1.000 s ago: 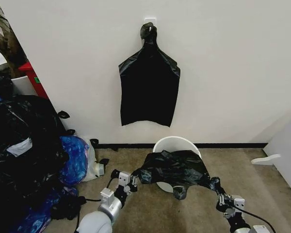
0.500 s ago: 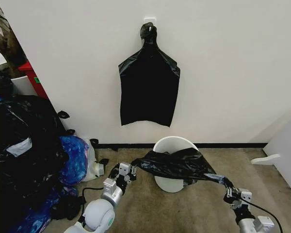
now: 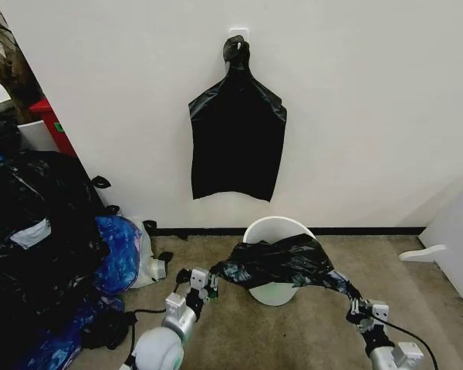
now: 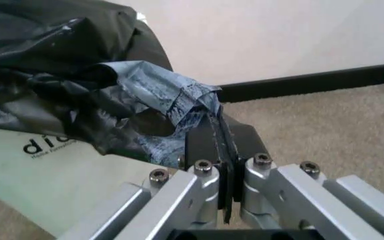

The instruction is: Place the garbage bag over the trash bin.

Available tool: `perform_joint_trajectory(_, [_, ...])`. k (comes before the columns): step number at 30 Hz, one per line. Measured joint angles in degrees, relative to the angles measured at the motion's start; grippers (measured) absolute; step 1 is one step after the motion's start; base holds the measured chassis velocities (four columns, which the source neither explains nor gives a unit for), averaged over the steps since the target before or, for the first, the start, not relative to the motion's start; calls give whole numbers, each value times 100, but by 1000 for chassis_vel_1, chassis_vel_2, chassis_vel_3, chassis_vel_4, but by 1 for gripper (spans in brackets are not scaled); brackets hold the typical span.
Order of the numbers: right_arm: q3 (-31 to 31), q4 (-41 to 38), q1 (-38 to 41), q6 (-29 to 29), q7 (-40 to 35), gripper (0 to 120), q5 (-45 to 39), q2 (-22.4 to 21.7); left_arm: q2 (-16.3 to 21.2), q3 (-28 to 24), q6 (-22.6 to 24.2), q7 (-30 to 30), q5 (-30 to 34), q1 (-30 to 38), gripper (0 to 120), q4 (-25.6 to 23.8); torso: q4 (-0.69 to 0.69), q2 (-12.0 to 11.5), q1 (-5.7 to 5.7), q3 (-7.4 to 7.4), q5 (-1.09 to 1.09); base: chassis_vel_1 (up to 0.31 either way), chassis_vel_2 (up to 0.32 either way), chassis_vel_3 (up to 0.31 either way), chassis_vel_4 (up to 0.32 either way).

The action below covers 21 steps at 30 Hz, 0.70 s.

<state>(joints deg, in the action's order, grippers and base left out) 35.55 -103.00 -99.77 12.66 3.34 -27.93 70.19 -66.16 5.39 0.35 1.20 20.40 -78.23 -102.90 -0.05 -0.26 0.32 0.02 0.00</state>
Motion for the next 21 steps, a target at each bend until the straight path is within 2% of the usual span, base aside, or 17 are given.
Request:
perform_joint_trajectory(11, [-28,493,594,-171,11,0,54,93,-166,-60,74,-6,89,405,0,495,1,0,0,1,1,0,0,0,0])
perform_joint_trajectory(15, [-32,795,1000,-242,12,0,146,121,-339,-106,61,-22,89,573,0,790,2,0,0,1,1,0,0,0,0])
perform_joint_trajectory(21, [-76,1076,1374,-294,19,0,285,136,-441,-137,52,-86,44,636,0,891,2,0,0,1,1,0,0,0,0])
